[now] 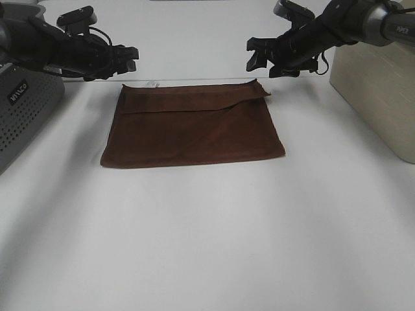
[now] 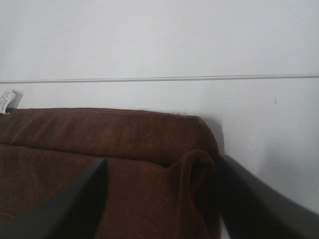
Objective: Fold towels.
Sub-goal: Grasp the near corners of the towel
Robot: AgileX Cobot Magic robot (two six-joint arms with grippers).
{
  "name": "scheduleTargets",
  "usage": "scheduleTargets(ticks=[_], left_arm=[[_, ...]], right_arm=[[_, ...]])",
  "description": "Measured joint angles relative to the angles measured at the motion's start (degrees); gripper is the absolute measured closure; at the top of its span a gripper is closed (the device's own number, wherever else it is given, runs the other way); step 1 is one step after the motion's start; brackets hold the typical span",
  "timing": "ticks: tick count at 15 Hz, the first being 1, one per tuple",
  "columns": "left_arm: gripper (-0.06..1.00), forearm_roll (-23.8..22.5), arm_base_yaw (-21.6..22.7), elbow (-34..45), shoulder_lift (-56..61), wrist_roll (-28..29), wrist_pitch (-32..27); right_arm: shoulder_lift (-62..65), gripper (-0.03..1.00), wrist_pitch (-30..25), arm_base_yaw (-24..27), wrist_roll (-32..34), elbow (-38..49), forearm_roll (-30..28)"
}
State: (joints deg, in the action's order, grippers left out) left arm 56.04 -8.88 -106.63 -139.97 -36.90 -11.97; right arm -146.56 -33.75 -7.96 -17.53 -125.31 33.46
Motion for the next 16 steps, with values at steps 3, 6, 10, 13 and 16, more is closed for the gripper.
scheduleTargets(ticks=[3, 6, 10, 13, 16], left_arm=[[0.19, 0.0, 0.5, 0.0, 0.0, 0.0, -2.8], [0.18, -0.3, 2.2, 0.0, 0.2, 0.1, -11.1], [0.18, -3.9, 2.8, 0.0, 4.1, -0.2, -21.4], [0.18, -6.3, 3.0, -0.1, 5.4, 7.7, -26.8], [0.18, -12.5, 3.2, 3.1, 7.0, 18.3, -32.0]], right_arm=[[0.7, 0.21, -4.2, 0.0, 0.0, 0.0, -1.7], [3.9, 0.2, -12.9, 0.0, 0.1, 0.0, -3.5], [5.6, 0.2, -22.7, 0.0, 4.2, -0.1, -4.1], [6.2, 0.2, -29.4, 0.0, 6.6, -0.1, -4.8], [7.6, 0.2, -35.2, 0.0, 11.6, -0.1, -5.7]])
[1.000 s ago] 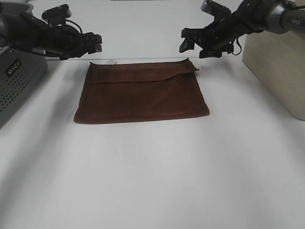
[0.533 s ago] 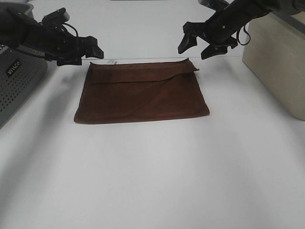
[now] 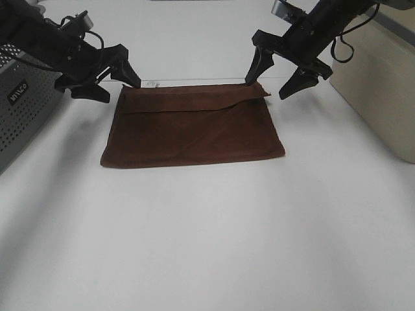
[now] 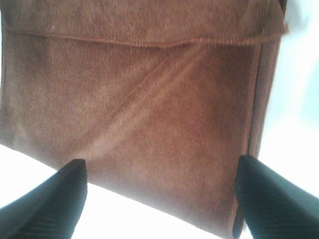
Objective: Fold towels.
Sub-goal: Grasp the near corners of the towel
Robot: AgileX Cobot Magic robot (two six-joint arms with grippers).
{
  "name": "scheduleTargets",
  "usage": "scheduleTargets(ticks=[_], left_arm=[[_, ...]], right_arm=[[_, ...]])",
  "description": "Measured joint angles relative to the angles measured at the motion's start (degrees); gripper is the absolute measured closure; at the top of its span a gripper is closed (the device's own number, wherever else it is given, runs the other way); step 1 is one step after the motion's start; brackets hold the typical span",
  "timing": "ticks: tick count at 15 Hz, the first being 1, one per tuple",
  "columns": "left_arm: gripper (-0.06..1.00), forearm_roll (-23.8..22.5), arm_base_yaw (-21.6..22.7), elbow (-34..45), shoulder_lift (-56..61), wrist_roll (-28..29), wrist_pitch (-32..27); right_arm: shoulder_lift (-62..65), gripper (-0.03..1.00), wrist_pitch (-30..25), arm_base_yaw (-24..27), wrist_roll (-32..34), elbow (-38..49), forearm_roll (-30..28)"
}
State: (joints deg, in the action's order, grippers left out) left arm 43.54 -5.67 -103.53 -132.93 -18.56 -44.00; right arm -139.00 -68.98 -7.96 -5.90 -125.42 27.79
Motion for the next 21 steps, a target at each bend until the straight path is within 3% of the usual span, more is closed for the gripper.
scheduleTargets(ticks=[4, 7, 12, 19, 21], left_arm=[[0.18, -1.0, 0.0, 16.3, 8.3, 2.3, 5.0], [0.18, -3.3, 0.0, 22.7, 9.7, 2.4, 6.8], [0.18, -6.3, 0.0, 23.9, 9.6, 2.4, 9.4], [0.2, -0.7, -2.1, 23.5, 5.7, 1.7, 12.3], [0.27, -0.6, -3.0, 23.5, 5.6, 1.5, 13.9]], right_arm=[[2.1, 0.2, -0.3, 0.0, 3.4, 5.2, -1.8], [2.6, 0.2, -0.7, 0.0, 3.3, 12.8, -1.9], [2.6, 0.2, 2.3, 0.0, 0.6, 17.5, -1.5], [2.6, 0.21, 10.4, 0.0, -2.8, 18.7, -1.5], [2.3, 0.25, 10.9, 0.0, -2.9, 18.7, -1.4]])
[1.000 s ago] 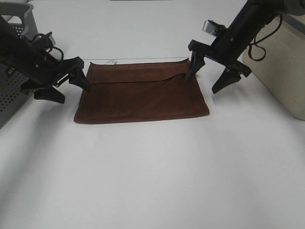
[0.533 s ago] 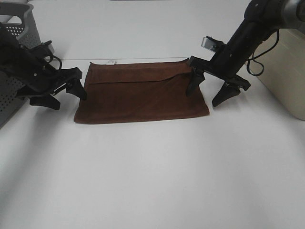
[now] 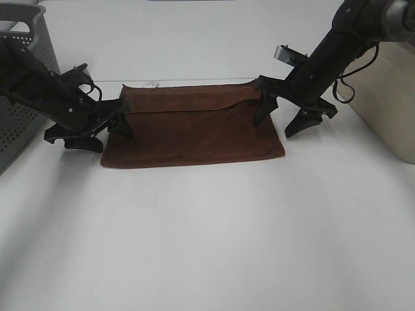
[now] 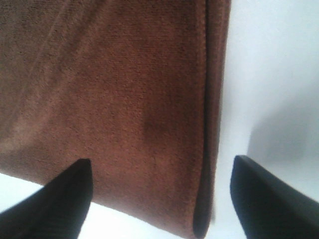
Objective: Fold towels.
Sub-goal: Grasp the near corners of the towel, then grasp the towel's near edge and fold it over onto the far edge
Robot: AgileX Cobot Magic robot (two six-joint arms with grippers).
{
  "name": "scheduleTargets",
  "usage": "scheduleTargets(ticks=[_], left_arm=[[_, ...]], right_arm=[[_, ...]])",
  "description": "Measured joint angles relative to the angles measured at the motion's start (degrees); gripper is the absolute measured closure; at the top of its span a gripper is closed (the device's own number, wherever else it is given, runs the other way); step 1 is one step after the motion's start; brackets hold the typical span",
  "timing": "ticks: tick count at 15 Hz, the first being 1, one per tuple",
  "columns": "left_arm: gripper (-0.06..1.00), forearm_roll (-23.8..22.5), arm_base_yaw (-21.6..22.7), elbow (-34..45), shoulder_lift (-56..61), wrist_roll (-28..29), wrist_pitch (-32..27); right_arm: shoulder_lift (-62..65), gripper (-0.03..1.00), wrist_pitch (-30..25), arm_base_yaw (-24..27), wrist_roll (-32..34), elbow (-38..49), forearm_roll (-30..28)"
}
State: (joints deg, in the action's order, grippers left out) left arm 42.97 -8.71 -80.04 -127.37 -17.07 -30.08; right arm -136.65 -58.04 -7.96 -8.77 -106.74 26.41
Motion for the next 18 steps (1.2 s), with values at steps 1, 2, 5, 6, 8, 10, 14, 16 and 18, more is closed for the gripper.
scheduleTargets(ticks=[1, 2, 5, 6, 8, 10, 14, 16, 18], left_arm=[[0.33, 0.1, 0.0, 0.0, -0.1, 0.0, 0.0], [0.42, 0.0, 0.0, 0.0, -0.3, 0.0, 0.0], [0.71, 0.0, 0.0, 0.0, -0.9, -0.2, -0.1], [0.78, -0.1, 0.0, 0.0, -1.0, -0.3, -0.1], [0.92, -0.5, 0.0, 0.0, -1.1, -0.4, -0.1], [0.94, -1.4, 0.0, 0.0, -1.0, -0.4, -0.6], [0.94, -2.8, 0.0, 1.3, 1.4, 0.5, -3.0], [0.94, -3.0, 0.0, 5.7, 4.9, 0.7, -2.9], [0.94, -4.2, 0.0, 11.1, 8.4, 0.7, -2.6]], right_arm=[[-0.6, 0.27, -0.1, 0.0, 0.0, 0.0, 0.4], [-1.4, 0.3, -0.2, 0.0, -0.1, 0.0, 1.0], [-3.2, 0.47, 0.0, 0.0, -1.5, 0.2, 6.0], [-3.5, 0.57, 0.4, 0.0, -1.7, 0.2, 6.2], [-4.0, 0.84, 1.3, 0.0, -1.7, 0.2, 6.2], [-4.0, 0.97, 1.4, 0.0, -0.8, 0.2, 5.5], [-1.3, 0.97, -1.8, 0.0, 2.9, 0.5, 1.0], [3.3, 0.97, -2.3, -0.1, 3.8, 6.2, -0.1], [8.8, 0.97, 1.2, -1.0, 3.8, 16.3, -0.2]])
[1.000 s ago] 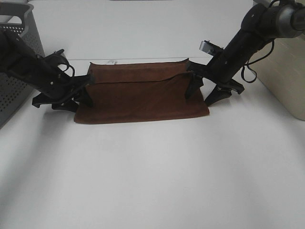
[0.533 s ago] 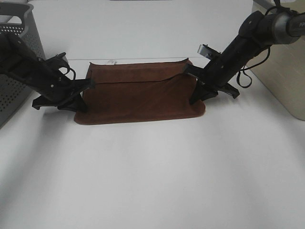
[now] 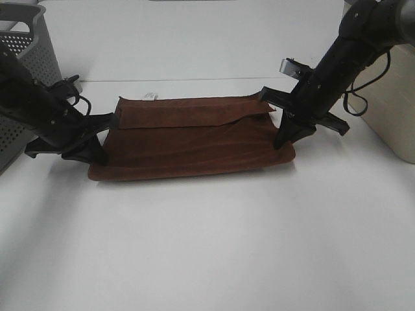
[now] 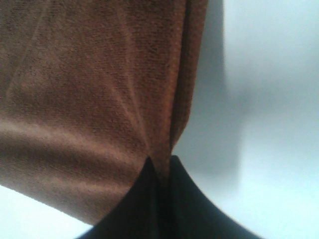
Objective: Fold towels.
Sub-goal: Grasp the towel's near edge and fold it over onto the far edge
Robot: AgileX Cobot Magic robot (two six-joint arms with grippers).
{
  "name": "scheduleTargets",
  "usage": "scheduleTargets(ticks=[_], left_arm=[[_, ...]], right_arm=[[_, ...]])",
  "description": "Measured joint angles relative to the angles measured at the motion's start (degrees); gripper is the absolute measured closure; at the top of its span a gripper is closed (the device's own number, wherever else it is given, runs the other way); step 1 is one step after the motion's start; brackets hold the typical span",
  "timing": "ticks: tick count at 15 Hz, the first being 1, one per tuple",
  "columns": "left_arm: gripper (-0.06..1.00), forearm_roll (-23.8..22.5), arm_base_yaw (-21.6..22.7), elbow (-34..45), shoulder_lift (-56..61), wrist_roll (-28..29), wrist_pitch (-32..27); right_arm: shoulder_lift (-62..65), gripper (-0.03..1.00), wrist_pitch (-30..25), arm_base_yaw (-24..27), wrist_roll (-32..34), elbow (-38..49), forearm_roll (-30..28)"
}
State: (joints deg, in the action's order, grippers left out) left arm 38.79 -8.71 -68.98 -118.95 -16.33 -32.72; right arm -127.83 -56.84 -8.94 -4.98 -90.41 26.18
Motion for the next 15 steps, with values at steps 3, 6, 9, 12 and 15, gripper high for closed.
scheduleTargets(ticks=[3, 6, 9, 12, 15], left_arm=[[0.94, -0.5, 0.0, 12.3, 7.4, 0.0, 1.0], [0.94, -0.7, 0.0, 18.0, 8.9, 0.0, 0.8], [0.94, -0.7, 0.0, 17.2, 9.0, 0.0, -1.5], [0.94, -0.9, 0.0, 13.6, 9.0, 0.2, -4.3], [0.94, -1.7, 0.0, 6.2, 9.0, 3.4, -6.1]], right_arm=[[8.8, 0.97, 6.1, -1.9, -0.7, 18.2, 1.0], [11.5, 0.97, 9.5, -2.9, -1.9, 26.5, 2.8], [13.4, 0.97, 10.1, -3.0, -2.7, 27.1, 2.8], [14.4, 0.97, 10.2, -3.0, -2.8, 25.1, 2.4], [14.4, 0.97, 10.3, -3.0, -2.9, 19.5, 1.7]])
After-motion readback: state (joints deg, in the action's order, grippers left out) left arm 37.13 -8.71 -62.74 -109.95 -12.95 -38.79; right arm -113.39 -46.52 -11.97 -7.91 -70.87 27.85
